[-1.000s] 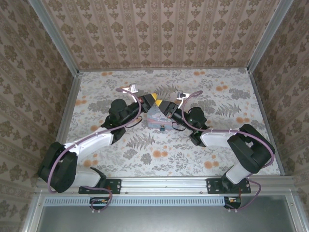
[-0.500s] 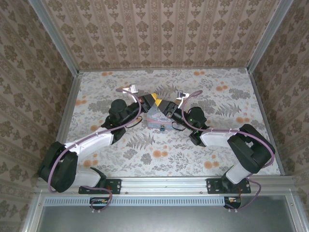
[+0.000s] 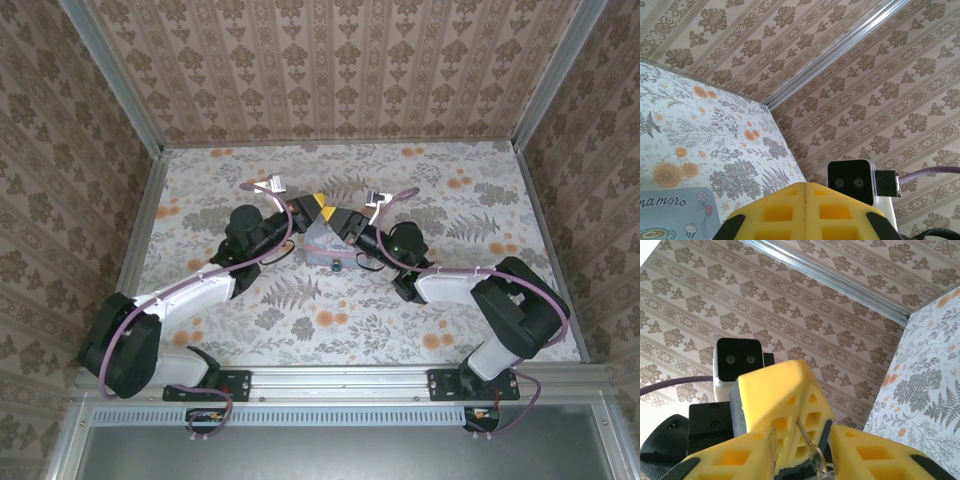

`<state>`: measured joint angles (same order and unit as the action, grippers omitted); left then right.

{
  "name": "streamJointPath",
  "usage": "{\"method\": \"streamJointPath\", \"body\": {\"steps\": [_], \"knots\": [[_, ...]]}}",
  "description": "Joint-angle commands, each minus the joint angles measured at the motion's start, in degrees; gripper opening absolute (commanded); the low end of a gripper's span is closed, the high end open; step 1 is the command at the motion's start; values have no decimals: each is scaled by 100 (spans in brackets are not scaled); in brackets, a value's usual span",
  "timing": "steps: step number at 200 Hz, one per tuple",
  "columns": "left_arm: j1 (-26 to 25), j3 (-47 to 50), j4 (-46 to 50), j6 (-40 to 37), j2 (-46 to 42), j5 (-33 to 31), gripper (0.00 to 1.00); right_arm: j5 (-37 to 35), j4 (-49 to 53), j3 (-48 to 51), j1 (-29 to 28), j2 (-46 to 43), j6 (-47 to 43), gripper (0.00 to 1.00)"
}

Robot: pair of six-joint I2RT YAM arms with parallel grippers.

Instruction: Unlock the padlock with the key

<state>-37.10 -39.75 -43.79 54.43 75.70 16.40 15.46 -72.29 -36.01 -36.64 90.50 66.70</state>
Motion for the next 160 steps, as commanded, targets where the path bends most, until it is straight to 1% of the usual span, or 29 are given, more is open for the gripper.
{"method": "streamJointPath", "body": {"steps": [1, 33, 112, 160], "knots": [[-19, -86, -130, -3, -48, -66, 0, 44, -317, 90, -18, 85, 45, 37], [-16, -86, -139, 4, -40, -85, 0, 41, -342, 131, -27, 109, 70, 37], [-16, -76, -143, -1, -31, -99, 0, 62, -348, 50, -71, 162, 81, 27], [-16, -45, -166, 5, -14, -102, 0, 46, -357, 50, -91, 197, 81, 23]]}}
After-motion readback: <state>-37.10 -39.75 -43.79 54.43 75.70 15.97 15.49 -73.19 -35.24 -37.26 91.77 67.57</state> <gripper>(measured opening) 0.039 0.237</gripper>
